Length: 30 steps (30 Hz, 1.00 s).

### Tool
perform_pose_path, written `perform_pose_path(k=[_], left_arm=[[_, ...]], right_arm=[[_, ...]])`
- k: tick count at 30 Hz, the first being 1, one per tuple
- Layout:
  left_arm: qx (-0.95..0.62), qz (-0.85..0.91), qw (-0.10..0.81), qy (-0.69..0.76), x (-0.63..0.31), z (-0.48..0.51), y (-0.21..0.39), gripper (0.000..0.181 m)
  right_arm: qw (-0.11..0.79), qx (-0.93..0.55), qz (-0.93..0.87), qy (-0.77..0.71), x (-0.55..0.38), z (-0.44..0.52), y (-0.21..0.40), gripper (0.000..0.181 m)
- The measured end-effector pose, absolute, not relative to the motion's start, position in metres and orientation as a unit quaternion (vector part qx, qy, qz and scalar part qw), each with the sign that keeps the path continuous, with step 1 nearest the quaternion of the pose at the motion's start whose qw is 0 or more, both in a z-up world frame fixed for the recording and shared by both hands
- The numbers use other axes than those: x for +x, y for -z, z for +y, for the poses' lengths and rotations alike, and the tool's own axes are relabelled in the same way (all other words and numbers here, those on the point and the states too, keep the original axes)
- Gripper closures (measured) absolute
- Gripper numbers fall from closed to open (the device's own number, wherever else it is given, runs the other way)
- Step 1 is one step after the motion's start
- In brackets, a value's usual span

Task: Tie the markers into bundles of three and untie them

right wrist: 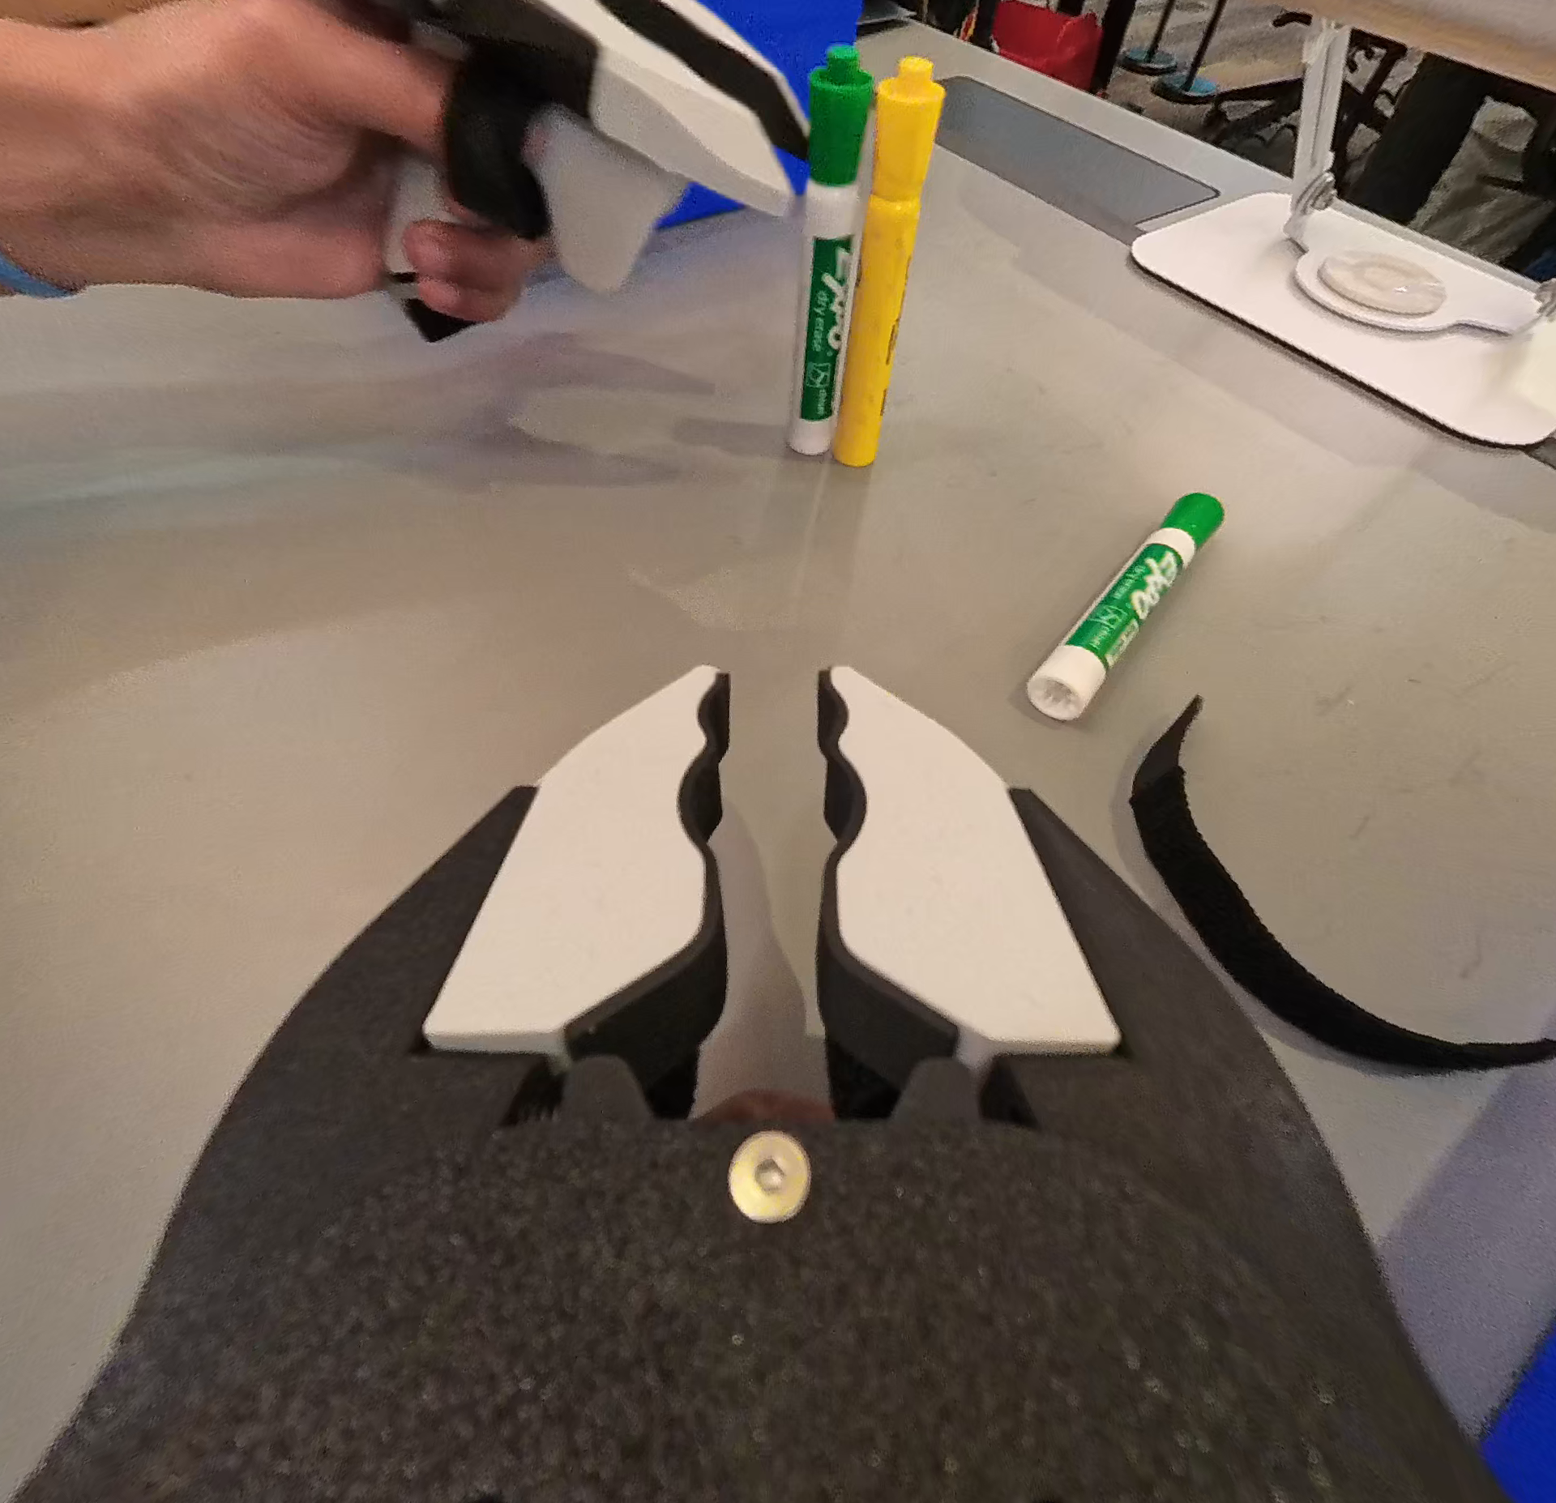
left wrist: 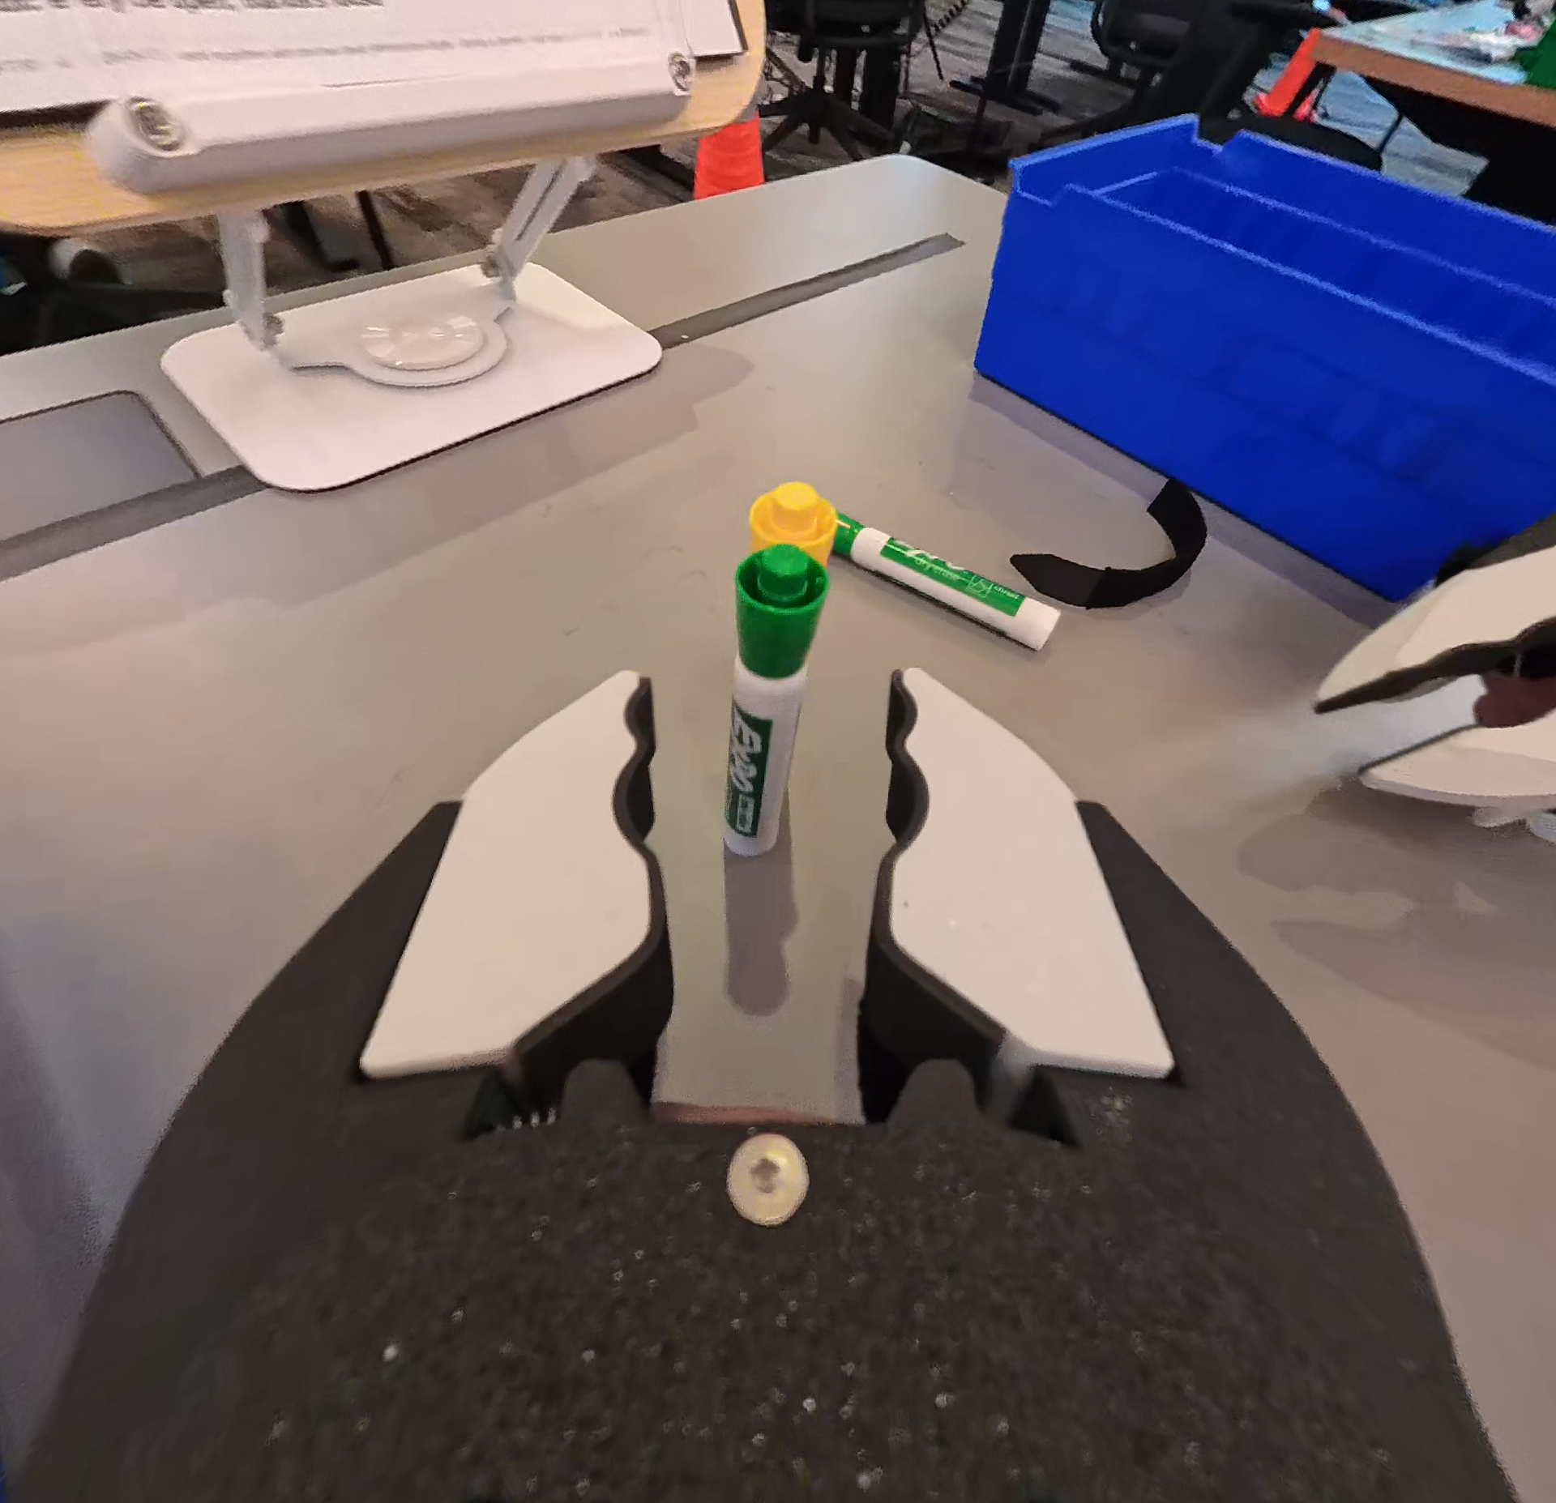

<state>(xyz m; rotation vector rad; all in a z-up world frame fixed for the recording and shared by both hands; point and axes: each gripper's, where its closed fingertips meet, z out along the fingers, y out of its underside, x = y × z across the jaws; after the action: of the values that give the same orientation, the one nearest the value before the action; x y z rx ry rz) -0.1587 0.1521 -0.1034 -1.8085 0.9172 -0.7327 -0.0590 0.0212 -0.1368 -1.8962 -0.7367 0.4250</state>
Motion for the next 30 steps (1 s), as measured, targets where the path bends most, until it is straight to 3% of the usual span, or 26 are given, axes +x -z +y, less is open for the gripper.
perform_pose_path(k=[8,14,22,30], left_arm=[[-0.767,0.268,0.486,0.322,-0.194,0.084,0.109,0.124],[-0.742,0.301,0.495,0.337,-0.194,0.046,0.115,0.129],[-0.722,0.31,0.5,0.364,-0.199,0.035,0.1,0.129],[-0.726,0.328,0.478,0.369,-0.201,0.032,0.11,0.13]], right_arm=[[0.504,-0.82,-0.229,-0.148,-0.035,0.033,0.132,0.154],[0.407,-0.898,-0.148,-0.072,-0.01,0.076,0.149,0.139],[0.311,-0.943,-0.115,-0.014,-0.008,0.182,0.152,0.142],[0.203,-0.971,-0.124,0.024,0.001,0.21,0.189,0.147]])
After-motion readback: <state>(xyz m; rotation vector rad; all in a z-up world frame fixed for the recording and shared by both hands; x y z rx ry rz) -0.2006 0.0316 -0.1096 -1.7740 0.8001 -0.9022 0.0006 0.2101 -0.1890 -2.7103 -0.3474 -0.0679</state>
